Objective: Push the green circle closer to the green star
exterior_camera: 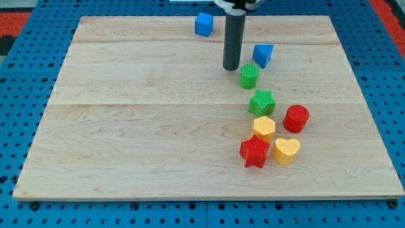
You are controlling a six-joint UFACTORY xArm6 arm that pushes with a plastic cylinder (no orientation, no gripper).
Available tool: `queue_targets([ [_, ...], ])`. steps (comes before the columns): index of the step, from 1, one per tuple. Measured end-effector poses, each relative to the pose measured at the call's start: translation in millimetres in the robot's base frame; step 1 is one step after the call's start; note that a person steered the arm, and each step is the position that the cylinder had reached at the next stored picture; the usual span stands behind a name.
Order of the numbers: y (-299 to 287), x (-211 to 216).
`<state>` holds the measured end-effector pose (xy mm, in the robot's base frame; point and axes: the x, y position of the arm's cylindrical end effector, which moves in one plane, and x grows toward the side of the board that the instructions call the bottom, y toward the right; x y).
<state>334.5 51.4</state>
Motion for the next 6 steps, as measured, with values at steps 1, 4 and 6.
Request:
queue_targets([
  [1,0.3,-20.4],
  [4,1.0,59.1],
  [6,28.4,11.3],
])
